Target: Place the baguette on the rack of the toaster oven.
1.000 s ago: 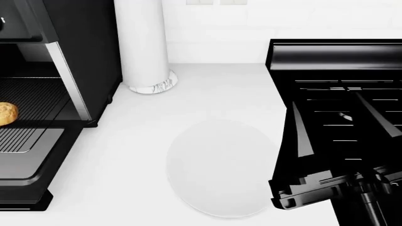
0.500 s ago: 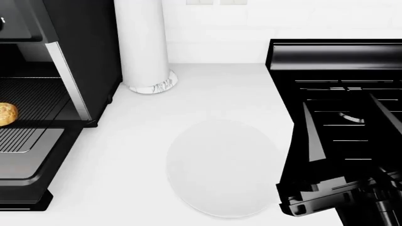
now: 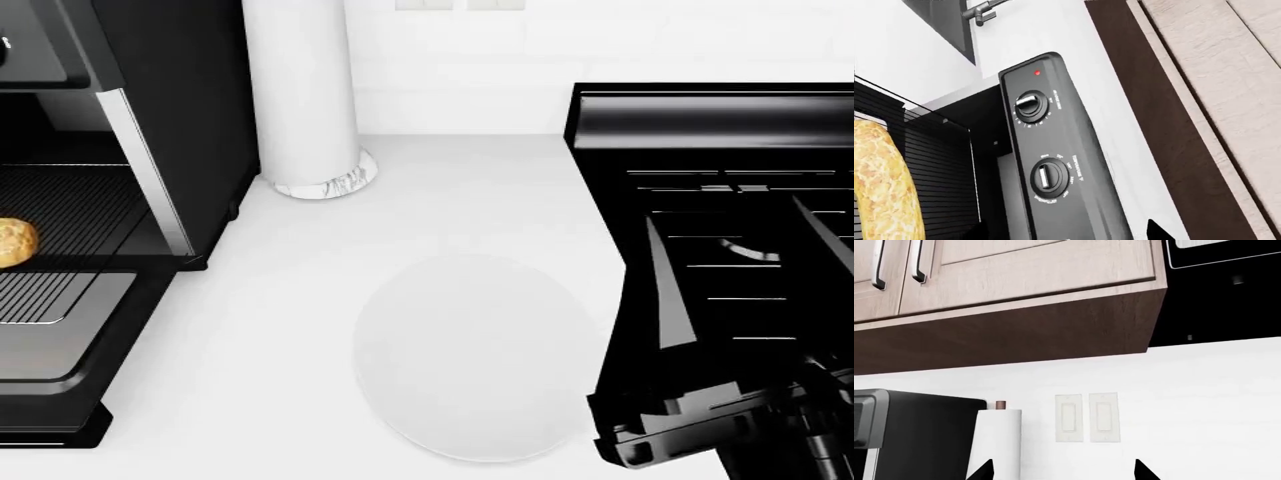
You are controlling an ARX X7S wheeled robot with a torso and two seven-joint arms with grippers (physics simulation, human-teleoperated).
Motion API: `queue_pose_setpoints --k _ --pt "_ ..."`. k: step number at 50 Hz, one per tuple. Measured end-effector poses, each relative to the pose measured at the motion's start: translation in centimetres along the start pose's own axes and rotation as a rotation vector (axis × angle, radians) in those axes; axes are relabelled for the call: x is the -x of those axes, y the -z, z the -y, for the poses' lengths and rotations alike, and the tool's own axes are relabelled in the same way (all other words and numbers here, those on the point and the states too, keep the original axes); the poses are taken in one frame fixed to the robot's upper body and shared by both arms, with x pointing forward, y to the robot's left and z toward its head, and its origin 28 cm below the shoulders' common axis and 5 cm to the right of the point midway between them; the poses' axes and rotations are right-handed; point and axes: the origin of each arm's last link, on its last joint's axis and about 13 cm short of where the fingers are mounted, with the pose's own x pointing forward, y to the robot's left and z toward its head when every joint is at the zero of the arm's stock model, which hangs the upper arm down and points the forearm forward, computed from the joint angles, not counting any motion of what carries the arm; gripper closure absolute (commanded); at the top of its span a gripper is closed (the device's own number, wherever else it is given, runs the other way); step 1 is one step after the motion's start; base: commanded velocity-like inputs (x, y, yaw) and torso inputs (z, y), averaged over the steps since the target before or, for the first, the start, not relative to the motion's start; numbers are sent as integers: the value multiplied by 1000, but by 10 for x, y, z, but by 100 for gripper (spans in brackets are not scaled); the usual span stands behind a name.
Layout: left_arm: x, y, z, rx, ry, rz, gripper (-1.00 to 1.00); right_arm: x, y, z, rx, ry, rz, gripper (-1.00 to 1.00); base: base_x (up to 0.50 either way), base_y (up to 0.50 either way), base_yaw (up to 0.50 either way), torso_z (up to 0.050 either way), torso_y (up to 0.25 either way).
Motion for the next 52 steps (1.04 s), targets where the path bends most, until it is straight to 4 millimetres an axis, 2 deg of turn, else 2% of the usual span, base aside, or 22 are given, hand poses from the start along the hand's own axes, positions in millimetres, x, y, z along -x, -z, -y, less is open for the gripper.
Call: queue_pose_setpoints --k 30,52 --pt "39 31 -25 -240 204 -96 -100 0 -2 -2 4 -5 -3 -100 0 0 0 0 0" --pt "54 46 -40 -363 303 -151 -100 1 -4 -2 8 -6 -2 -100 0 0 0 0 0"
